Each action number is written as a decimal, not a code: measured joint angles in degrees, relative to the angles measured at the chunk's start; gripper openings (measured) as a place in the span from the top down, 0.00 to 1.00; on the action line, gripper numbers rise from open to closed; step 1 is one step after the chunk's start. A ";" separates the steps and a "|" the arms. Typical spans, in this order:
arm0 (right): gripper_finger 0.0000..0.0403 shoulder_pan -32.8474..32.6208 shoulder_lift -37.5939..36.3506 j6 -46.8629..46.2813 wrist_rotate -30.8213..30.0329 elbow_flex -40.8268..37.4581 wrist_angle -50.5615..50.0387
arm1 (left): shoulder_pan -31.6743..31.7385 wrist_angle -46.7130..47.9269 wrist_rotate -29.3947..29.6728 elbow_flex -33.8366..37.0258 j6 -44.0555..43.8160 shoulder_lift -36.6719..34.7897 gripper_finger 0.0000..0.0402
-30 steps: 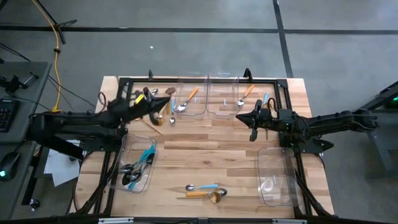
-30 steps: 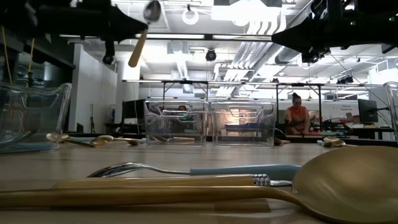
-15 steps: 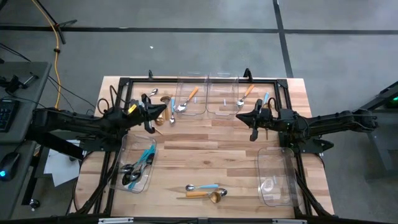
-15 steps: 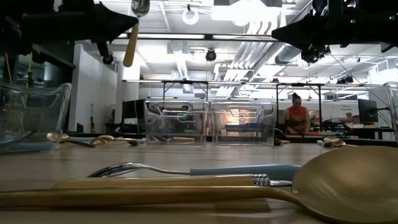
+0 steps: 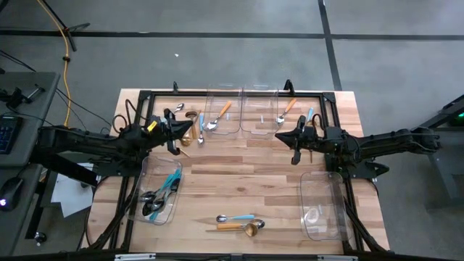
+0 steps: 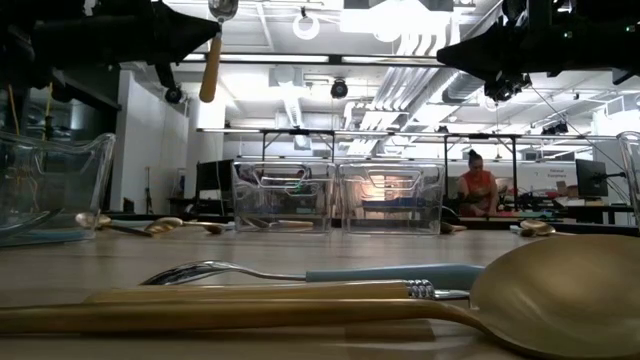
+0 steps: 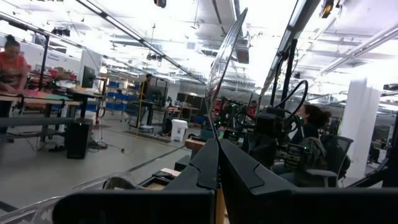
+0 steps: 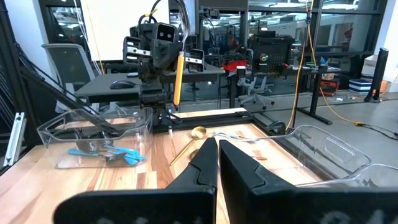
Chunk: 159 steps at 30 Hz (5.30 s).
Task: Sort silverware by color (type)
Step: Put the yellow spoon into the top left transparent bin
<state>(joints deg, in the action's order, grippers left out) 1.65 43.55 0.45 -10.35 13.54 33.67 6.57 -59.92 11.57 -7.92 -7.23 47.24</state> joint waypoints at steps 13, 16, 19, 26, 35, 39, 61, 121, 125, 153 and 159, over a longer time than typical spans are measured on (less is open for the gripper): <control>1.00 0.00 0.00 -0.40 -0.01 0.00 0.13 | 0.02 -0.29 1.27 0.00 -0.02 0.24 1.00; 1.00 0.00 0.00 -0.40 0.00 0.00 0.83 | 0.04 0.00 5.15 -0.66 -0.17 1.60 1.00; 1.00 0.00 0.02 -0.42 -0.02 0.00 0.98 | 0.36 -0.12 5.84 -3.90 -0.28 3.65 1.00; 1.00 0.00 0.02 -0.42 -0.02 0.00 1.27 | 3.34 15.25 5.66 -18.32 -0.11 9.89 1.00; 1.00 0.00 0.00 -0.42 -0.02 0.00 1.29 | 9.94 42.29 5.21 -41.81 0.52 18.00 1.00; 1.00 0.00 0.00 -0.42 -0.02 0.00 1.29 | 11.33 43.69 5.03 -44.97 0.46 20.47 1.00; 1.00 -0.01 0.00 1.31 -0.02 0.00 3.47 | 21.24 61.58 -1.41 -53.00 -11.13 45.42 1.00; 1.00 0.00 -0.02 0.44 0.00 0.00 2.97 | 23.47 68.64 -0.52 -54.71 -11.51 59.19 0.84; 1.00 -0.01 -0.02 0.44 -0.02 0.00 2.97 | 23.47 68.78 -0.55 -54.71 -10.98 58.74 0.77; 1.00 -0.01 -0.02 -3.11 0.00 0.00 -0.04 | 5.08 24.54 -6.86 -19.61 4.47 15.21 0.70; 1.00 0.00 -0.02 -2.78 0.00 0.00 0.10 | 0.76 5.73 -6.77 -9.16 5.13 14.18 0.70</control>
<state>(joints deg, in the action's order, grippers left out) 1.65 43.53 -2.34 -10.35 13.54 33.77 7.33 -54.19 4.80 -17.08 -2.10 61.42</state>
